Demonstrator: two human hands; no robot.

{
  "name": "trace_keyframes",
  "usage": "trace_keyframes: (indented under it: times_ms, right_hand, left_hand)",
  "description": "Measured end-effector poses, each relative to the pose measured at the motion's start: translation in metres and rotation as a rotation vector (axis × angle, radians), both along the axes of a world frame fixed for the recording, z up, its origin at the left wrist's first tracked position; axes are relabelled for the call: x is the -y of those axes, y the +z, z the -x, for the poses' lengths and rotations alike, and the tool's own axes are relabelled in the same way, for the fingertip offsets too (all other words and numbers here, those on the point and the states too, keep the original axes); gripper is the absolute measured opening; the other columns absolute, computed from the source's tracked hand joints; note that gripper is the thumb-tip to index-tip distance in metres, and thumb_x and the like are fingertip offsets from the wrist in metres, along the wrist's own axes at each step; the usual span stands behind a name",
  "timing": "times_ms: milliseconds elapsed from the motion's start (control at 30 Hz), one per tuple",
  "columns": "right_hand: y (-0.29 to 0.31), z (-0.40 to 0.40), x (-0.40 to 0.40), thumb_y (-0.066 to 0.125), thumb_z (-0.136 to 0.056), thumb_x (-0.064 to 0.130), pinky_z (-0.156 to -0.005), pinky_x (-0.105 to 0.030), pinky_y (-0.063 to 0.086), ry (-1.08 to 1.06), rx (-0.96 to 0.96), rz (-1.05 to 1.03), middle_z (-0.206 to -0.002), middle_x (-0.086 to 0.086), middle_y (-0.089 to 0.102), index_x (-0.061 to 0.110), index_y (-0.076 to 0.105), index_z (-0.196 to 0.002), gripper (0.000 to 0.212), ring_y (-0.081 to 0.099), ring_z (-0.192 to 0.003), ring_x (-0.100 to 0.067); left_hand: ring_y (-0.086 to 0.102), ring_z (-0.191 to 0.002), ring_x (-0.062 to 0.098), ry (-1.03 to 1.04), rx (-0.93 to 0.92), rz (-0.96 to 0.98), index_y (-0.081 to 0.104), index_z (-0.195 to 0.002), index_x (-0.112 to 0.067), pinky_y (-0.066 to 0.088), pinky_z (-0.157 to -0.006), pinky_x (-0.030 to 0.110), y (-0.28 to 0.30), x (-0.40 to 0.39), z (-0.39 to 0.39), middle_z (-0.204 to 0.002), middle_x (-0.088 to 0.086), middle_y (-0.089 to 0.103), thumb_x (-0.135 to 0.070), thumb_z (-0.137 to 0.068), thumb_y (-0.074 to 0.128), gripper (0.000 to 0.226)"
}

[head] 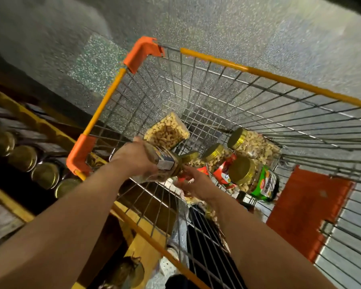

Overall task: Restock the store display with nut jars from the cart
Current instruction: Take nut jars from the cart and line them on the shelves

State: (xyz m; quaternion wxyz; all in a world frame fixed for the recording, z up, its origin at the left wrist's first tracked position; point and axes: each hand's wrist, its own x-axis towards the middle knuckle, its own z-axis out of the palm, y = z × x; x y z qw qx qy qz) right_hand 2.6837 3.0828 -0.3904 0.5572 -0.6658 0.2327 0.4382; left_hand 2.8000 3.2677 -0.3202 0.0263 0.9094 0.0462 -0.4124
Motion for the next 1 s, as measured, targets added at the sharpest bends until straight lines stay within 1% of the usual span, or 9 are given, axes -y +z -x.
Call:
trace_keyframes:
  times_ms: [100, 233, 300, 367, 467, 633, 700, 833, 1000]
  right_hand:
    - [0.028, 0.001, 0.003, 0.071, -0.09, 0.051, -0.097, -0.049, 0.056, -0.102, 0.007, 0.006, -0.123, 0.008, 0.061, 0.029, 0.049, -0.137, 0.056, 0.063, -0.115, -0.026]
    - [0.063, 0.006, 0.001, 0.058, -0.068, 0.089, -0.109, -0.06, 0.044, -0.244, 0.0, -0.015, -0.157, 0.001, 0.042, 0.035, 0.031, -0.156, 0.106, 0.054, -0.133, -0.031]
    - [0.091, 0.013, 0.0, 0.056, -0.065, 0.09, -0.1, -0.056, 0.053, -0.375, 0.009, -0.055, -0.158, -0.002, 0.043, 0.034, 0.024, -0.159, 0.113, 0.067, -0.116, -0.026]
    - [0.121, 0.019, -0.005, 0.062, -0.049, 0.096, -0.076, -0.048, 0.063, -0.504, -0.008, -0.142, -0.153, -0.009, 0.048, 0.032, 0.024, -0.159, 0.133, 0.073, -0.103, -0.025]
    - [0.163, 0.034, -0.017, 0.072, -0.028, 0.095, -0.064, -0.046, 0.062, -0.65, 0.006, -0.243, -0.155, -0.012, 0.045, 0.032, 0.024, -0.159, 0.153, 0.071, -0.106, -0.036]
    - [0.232, 0.091, -0.043, 0.078, -0.061, 0.079, -0.08, -0.062, 0.059, -0.711, 0.208, -0.33, -0.146, -0.003, 0.055, 0.033, 0.042, -0.144, 0.102, 0.064, -0.119, -0.041]
    - [0.26, 0.12, -0.057, 0.084, -0.06, 0.073, -0.087, -0.068, 0.055, -0.718, 0.266, -0.358, -0.145, -0.005, 0.058, 0.036, 0.04, -0.144, 0.102, 0.064, -0.12, -0.038]
    - [0.317, 0.176, -0.085, 0.092, -0.05, 0.063, -0.08, -0.058, 0.06, -0.697, 0.367, -0.386, -0.133, -0.011, 0.067, 0.033, 0.032, -0.141, 0.113, 0.072, -0.106, -0.036]
    - [0.374, 0.241, -0.109, 0.073, -0.091, 0.038, -0.088, -0.071, 0.052, -0.631, 0.501, -0.367, -0.116, -0.016, 0.072, 0.027, 0.052, -0.115, 0.034, 0.073, -0.1, -0.04]
  left_hand:
    - [0.063, -0.105, 0.03, 0.051, 0.062, 0.061, 0.037, -0.126, -0.012, 0.054, -0.089, 0.037, 0.032, 0.005, 0.005, -0.108, 0.006, 0.062, -0.046, -0.062, 0.092, 0.091]
    - [0.063, -0.107, 0.029, 0.122, 0.144, 0.178, 0.038, -0.126, -0.013, 0.052, -0.084, 0.035, 0.08, 0.013, 0.023, -0.112, 0.006, 0.063, -0.047, -0.056, 0.093, 0.095]
    - [0.061, -0.099, 0.024, 0.145, 0.2, 0.246, 0.038, -0.122, -0.014, 0.051, -0.08, 0.033, 0.11, 0.014, 0.041, -0.108, 0.002, 0.062, -0.047, -0.056, 0.093, 0.092]
    - [0.061, -0.097, 0.022, 0.141, 0.262, 0.307, 0.037, -0.128, -0.013, 0.052, -0.081, 0.033, 0.138, 0.013, 0.062, -0.11, 0.001, 0.061, -0.05, -0.054, 0.092, 0.099]
    - [0.061, -0.112, 0.028, 0.124, 0.365, 0.345, 0.031, -0.142, -0.015, 0.05, -0.088, 0.033, 0.178, 0.007, 0.101, -0.123, 0.006, 0.058, -0.052, -0.053, 0.09, 0.113]
    - [0.054, -0.125, 0.029, 0.13, 0.56, 0.442, 0.032, -0.143, -0.017, 0.048, -0.101, 0.038, 0.247, -0.016, 0.185, -0.135, 0.01, 0.05, -0.048, -0.057, 0.09, 0.109]
    - [0.051, -0.129, 0.029, 0.125, 0.627, 0.469, 0.03, -0.145, -0.014, 0.044, -0.102, 0.036, 0.274, -0.03, 0.225, -0.138, 0.011, 0.047, -0.049, -0.059, 0.09, 0.11]
    - [0.05, -0.128, 0.03, 0.152, 0.722, 0.537, 0.031, -0.142, -0.013, 0.044, -0.106, 0.039, 0.315, -0.059, 0.299, -0.136, 0.012, 0.047, -0.052, -0.058, 0.091, 0.111]
    - [0.052, -0.125, 0.021, 0.199, 0.78, 0.647, 0.036, -0.14, -0.015, 0.045, -0.1, 0.031, 0.354, -0.095, 0.376, -0.133, 0.004, 0.052, -0.061, -0.059, 0.091, 0.108]
